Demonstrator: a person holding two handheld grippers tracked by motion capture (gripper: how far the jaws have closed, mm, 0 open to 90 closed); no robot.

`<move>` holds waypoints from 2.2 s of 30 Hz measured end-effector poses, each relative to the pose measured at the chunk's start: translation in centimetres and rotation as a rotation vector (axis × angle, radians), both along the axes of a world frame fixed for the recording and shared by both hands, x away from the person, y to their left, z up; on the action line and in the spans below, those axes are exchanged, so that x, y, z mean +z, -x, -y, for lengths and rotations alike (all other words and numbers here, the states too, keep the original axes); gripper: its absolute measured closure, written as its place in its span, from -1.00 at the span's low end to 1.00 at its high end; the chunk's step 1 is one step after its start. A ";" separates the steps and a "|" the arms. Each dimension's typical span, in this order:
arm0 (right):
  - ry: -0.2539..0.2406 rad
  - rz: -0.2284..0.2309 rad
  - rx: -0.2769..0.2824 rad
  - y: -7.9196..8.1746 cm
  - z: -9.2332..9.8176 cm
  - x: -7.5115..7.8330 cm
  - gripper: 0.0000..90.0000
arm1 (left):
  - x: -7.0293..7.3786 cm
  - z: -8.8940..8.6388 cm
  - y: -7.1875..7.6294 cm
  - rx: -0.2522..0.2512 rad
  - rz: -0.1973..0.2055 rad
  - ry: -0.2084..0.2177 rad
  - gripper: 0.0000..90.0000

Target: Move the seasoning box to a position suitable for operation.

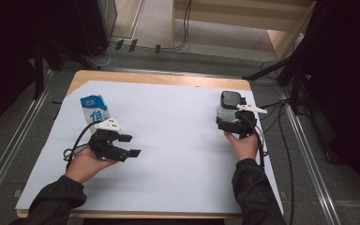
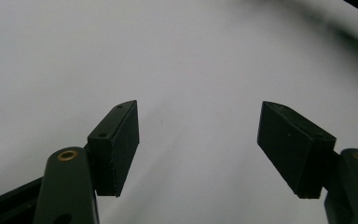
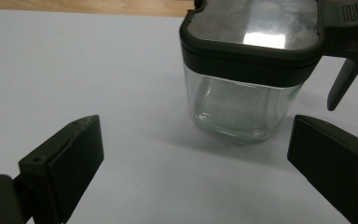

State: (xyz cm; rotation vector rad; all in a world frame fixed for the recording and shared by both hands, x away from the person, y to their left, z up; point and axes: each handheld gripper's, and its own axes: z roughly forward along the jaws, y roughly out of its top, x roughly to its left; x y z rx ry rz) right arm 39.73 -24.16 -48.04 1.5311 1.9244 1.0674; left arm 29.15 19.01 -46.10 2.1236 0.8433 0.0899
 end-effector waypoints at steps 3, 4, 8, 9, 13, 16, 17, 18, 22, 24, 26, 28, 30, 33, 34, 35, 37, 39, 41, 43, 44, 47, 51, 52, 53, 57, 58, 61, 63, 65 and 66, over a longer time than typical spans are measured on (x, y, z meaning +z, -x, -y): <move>0.007 0.000 -0.013 -0.6 0.1 -0.2 -0.92 | 0.0 -0.1 0.1 0.002 -0.001 0.000 -0.32; 0.010 -0.006 -0.029 -1.1 0.0 -0.3 -0.92 | 0.0 -0.1 0.1 0.007 0.004 0.001 -0.32; 0.022 -0.011 -0.041 -1.9 -0.2 -0.5 -0.92 | 0.0 -0.3 0.3 0.012 0.004 0.000 -0.32; 0.025 -0.014 -0.050 -2.1 -0.3 -0.6 -0.92 | 0.0 -0.3 0.4 0.014 0.005 -0.002 -0.32; 0.020 -0.023 -0.072 -2.9 -0.3 -0.6 -0.90 | 0.0 -0.4 0.5 0.017 0.005 -0.005 -0.32; -0.002 -0.032 -0.088 -3.3 -0.1 -0.7 -0.88 | -0.1 -0.5 0.8 0.025 0.006 -0.007 -0.32; 0.000 -0.028 -0.087 -3.5 0.0 -0.8 -0.87 | -0.1 -0.6 0.8 0.026 0.007 -0.009 -0.32; 0.000 -0.028 -0.087 -3.5 0.0 -0.8 -0.87 | -0.1 -0.6 0.8 0.026 0.007 -0.009 -0.32; 0.006 -0.017 -0.117 -4.4 -0.3 -1.1 -0.87 | -0.1 -0.8 1.1 0.036 0.007 -0.010 -0.32; 0.007 -0.008 -0.125 -4.9 -0.4 -1.2 -0.87 | -0.1 -0.8 1.1 0.038 0.006 -0.008 -0.32; 0.005 -0.005 -0.132 -5.1 -0.4 -1.2 -0.87 | -0.2 -0.8 1.2 0.039 0.000 0.001 -0.32; -0.002 -0.002 -0.142 -5.8 -0.4 -1.4 -0.86 | -0.3 -0.9 1.4 0.042 0.002 0.000 -0.32; -0.005 -0.005 -0.157 -6.2 -0.5 -1.6 -0.85 | -0.3 -1.0 1.4 0.045 0.002 -0.004 -0.32; 0.000 -0.005 -0.162 -6.5 -0.6 -1.8 -0.84 | -0.3 -1.1 1.5 0.055 -0.001 0.001 -0.32; 0.006 -0.004 -0.163 -6.7 -0.6 -1.9 -0.82 | -0.4 -1.2 1.5 0.057 -0.002 0.007 -0.32; -0.001 -0.009 -0.169 -7.0 -0.6 -2.2 -0.79 | -0.3 -1.3 1.5 0.059 -0.003 0.004 -0.32; -0.001 -0.008 -0.165 -7.1 -0.5 -2.2 -0.80 | -0.4 -1.4 1.5 0.064 -0.003 0.018 -0.32; 0.003 -0.007 -0.165 -7.2 -0.5 -2.3 -0.80 | -0.3 -1.5 1.6 0.067 -0.004 0.017 -0.32; 0.010 -0.004 -0.164 -7.2 -0.5 -2.3 -0.79 | -0.3 -1.5 1.6 0.069 -0.006 0.019 -0.32; 0.019 -0.001 -0.162 -7.2 -0.6 -2.3 -0.77 | -0.3 -1.6 1.5 0.070 -0.006 0.020 -0.32; 0.039 0.011 -0.160 -7.0 -0.6 -2.2 -0.73 | -0.4 -1.5 1.5 0.073 -0.003 0.023 -0.32; 0.056 0.026 -0.159 -6.8 -0.5 -2.1 -0.69 | -0.3 -1.5 1.5 0.066 -0.008 0.016 -0.32; 0.057 0.033 -0.154 -6.7 -0.3 -2.1 -0.68 | -0.4 -1.4 1.3 0.060 -0.011 0.019 -0.32; 0.061 0.033 -0.153 -6.7 -0.4 -2.1 -0.67 | -0.4 -1.4 1.3 0.060 -0.010 0.018 -0.32; 0.070 0.038 -0.154 -6.6 -0.4 -2.1 -0.66 | -0.4 -1.4 1.3 0.059 -0.010 0.018 -0.32; 0.070 0.038 -0.150 -6.6 -0.3 -2.0 -0.66 | -0.4 -1.4 1.3 0.062 -0.011 0.024 -0.32; 0.076 0.043 -0.148 -6.5 -0.2 -1.9 -0.65 | -0.4 -1.3 1.2 0.064 -0.010 0.019 -0.32; 0.063 0.036 -0.145 -6.4 -0.2 -1.8 -0.65 | -0.4 -1.3 1.2 0.061 -0.012 0.015 -0.32; 0.062 0.037 -0.144 -6.4 -0.2 -1.7 -0.65 | -0.4 -1.4 1.1 0.060 -0.009 0.017 -0.32; 0.064 0.044 -0.138 -6.3 -0.2 -1.5 -0.65 | -0.4 -1.4 1.1 0.058 -0.015 0.023 -0.33; 0.064 0.044 -0.138 -6.3 -0.2 -1.5 -0.65 | -0.4 -1.4 1.1 0.058 -0.015 0.023 -0.33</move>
